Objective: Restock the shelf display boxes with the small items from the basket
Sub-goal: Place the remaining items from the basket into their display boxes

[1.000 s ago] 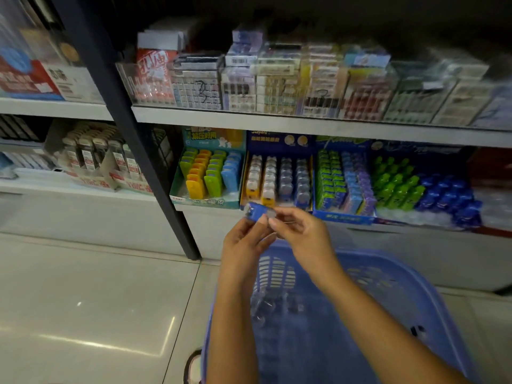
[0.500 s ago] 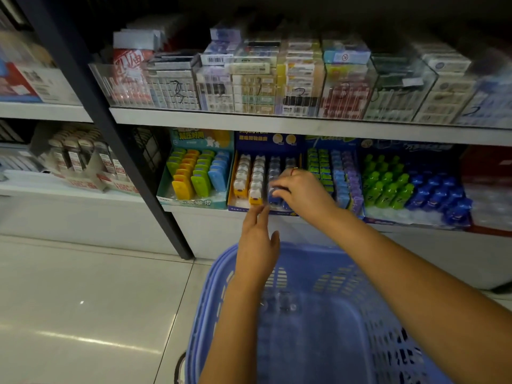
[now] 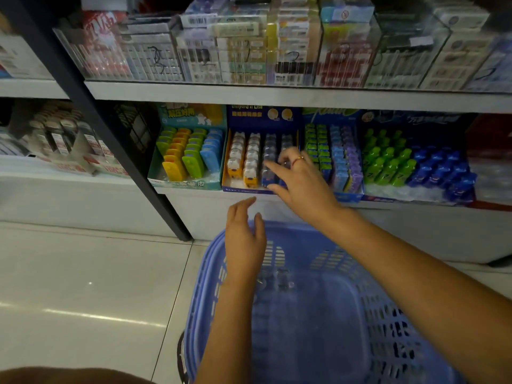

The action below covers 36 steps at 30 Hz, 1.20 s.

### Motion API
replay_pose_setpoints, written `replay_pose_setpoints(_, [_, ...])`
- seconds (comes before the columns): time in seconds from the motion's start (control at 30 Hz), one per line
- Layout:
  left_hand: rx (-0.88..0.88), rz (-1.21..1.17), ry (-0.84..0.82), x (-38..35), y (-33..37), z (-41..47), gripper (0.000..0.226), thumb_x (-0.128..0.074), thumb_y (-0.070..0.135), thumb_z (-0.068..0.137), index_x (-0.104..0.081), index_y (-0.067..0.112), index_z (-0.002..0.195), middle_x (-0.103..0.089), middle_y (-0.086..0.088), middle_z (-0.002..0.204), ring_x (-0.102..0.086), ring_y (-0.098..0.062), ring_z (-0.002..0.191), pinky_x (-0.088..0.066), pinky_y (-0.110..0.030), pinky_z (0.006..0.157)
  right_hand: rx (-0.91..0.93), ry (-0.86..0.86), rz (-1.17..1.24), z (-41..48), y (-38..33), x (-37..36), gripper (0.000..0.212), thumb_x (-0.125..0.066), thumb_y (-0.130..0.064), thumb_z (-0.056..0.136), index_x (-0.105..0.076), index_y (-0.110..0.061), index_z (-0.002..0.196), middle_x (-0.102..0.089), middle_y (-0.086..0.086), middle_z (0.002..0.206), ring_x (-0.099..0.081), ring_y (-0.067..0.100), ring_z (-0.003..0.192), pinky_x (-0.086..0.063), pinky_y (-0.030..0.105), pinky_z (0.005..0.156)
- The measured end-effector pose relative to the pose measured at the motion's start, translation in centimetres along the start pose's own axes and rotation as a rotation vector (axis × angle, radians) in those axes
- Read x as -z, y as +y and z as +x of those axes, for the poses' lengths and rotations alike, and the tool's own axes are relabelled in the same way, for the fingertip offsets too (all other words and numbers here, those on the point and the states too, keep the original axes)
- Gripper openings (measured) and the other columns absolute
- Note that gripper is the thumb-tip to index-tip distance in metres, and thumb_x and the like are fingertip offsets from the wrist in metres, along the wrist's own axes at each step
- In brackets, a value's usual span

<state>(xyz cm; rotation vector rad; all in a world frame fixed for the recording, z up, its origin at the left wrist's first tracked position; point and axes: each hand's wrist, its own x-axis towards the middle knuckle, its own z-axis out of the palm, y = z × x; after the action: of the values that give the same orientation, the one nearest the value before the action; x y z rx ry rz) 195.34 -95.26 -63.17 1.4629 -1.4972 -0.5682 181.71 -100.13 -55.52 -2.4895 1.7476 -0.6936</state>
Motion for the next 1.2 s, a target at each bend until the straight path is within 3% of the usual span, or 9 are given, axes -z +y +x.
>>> replay_pose_setpoints(0.13, [0.254,0.043,-0.117,-2.1,-3.5,-4.0,0.022,-0.051,0.002,0.091,-0.062,0.006,0.109,-0.063,-0.005,0.1,-0.062,-0.024,0.093,-0.04,-0.018,0.069,-0.135,-0.211,0.189,-8.8,0.3,-5.5,0.016,-0.058,-0.027,0.091,-0.064,-0.012,0.096,-0.058,0.007,0.095,-0.058,0.024,0.087,-0.044,0.033,0.074])
replay_pose_setpoints(0.33, [0.462,0.597,-0.732,-4.7,-10.1,-10.0,0.049,-0.046,0.008,0.091,-0.038,0.004,0.14,-0.035,-0.02,0.147,-0.032,-0.029,0.137,-0.023,-0.032,0.114,-0.394,-0.696,0.128,-16.7,4.4,-15.4,0.041,-0.053,-0.016,0.088,-0.051,-0.015,0.129,-0.053,0.009,0.13,-0.049,0.022,0.122,-0.035,0.028,0.1])
replay_pose_setpoints(0.47, [0.515,0.647,-0.704,-5.2,-11.9,-11.4,0.039,-0.045,0.005,0.094,-0.045,0.004,0.132,-0.038,-0.02,0.141,-0.038,-0.032,0.128,-0.034,-0.035,0.105,-0.438,-0.756,0.173,-17.4,4.0,-19.4,0.043,-0.05,-0.015,0.091,-0.047,-0.016,0.134,-0.046,0.009,0.137,-0.043,0.024,0.126,-0.033,0.033,0.105])
replay_pose_setpoints(0.67, [0.361,0.838,-0.828,-5.4,-14.7,-11.4,0.047,-0.02,0.016,0.104,-0.015,0.01,0.151,-0.021,-0.01,0.157,-0.029,-0.025,0.14,-0.027,-0.032,0.111,-0.487,-0.743,0.014,-18.5,4.9,-22.4,0.042,-0.037,-0.025,0.098,-0.037,-0.016,0.139,-0.039,0.006,0.143,-0.036,0.021,0.132,-0.026,0.032,0.108])
replay_pose_setpoints(0.8, [0.285,0.805,-0.904,-5.4,-16.5,-10.9,0.043,-0.026,0.026,0.103,-0.045,0.007,0.137,-0.047,-0.013,0.141,-0.045,-0.028,0.128,-0.034,0.002,0.075,-0.536,-0.74,0.076,-19.3,5.1,-22.4,0.043,-0.051,-0.022,0.09,-0.043,-0.012,0.131,-0.049,0.012,0.13,-0.049,0.029,0.117,-0.041,0.036,0.093])
replay_pose_setpoints(0.93, [0.301,0.81,-0.898,-5.1,-16.0,-11.4,0.042,-0.03,0.029,0.103,-0.048,0.008,0.134,-0.05,-0.012,0.138,-0.049,-0.022,0.122,-0.04,-0.017,0.085,-0.728,-0.644,0.468,-19.6,5.7,-20.4,0.012,-0.059,-0.015,0.09,-0.048,-0.019,0.092,-0.054,-0.001,0.081,-0.053,0.007,0.065,-0.04,0.018,0.054])
replay_pose_setpoints(0.97, [0.426,0.722,-0.855,-5.2,-15.7,-11.4,0.041,-0.028,0.022,0.103,-0.043,0.006,0.137,-0.046,-0.015,0.14,-0.048,-0.023,0.122,-0.041,-0.02,0.086,-0.774,-0.631,0.528,-19.5,6.2,-20.0,0.027,-0.062,-0.012,0.088,-0.04,-0.023,0.079,-0.047,-0.004,0.071,-0.044,0.003,0.058,-0.034,0.014,0.05])
replay_pose_setpoints(1.1, [0.513,0.789,-0.721,-5.9,-13.4,-11.9,0.048,-0.029,0.009,0.101,-0.016,-0.002,0.146,-0.023,-0.024,0.151,-0.029,-0.038,0.137,-0.028,-0.043,0.111,-0.925,-0.778,0.762,-19.6,7.5,-17.8,0.037,-0.065,-0.006,0.085,-0.035,-0.016,0.066,-0.041,0.001,0.051,-0.042,0.003,0.04,-0.037,0.019,0.045])
replay_pose_setpoints(1.2, [0.485,0.888,-0.768,-6.0,-12.3,-13.9,0.044,-0.031,0.014,0.102,-0.027,-0.007,0.14,-0.034,-0.028,0.144,-0.035,-0.039,0.132,-0.029,-0.042,0.112,-1.094,-0.7,1.002,-19.1,7.7,-16.5,0.025,-0.059,0.003,0.087,-0.041,-0.009,0.074,-0.045,0.008,0.061,-0.051,0.01,0.049,-0.046,0.02,0.048])
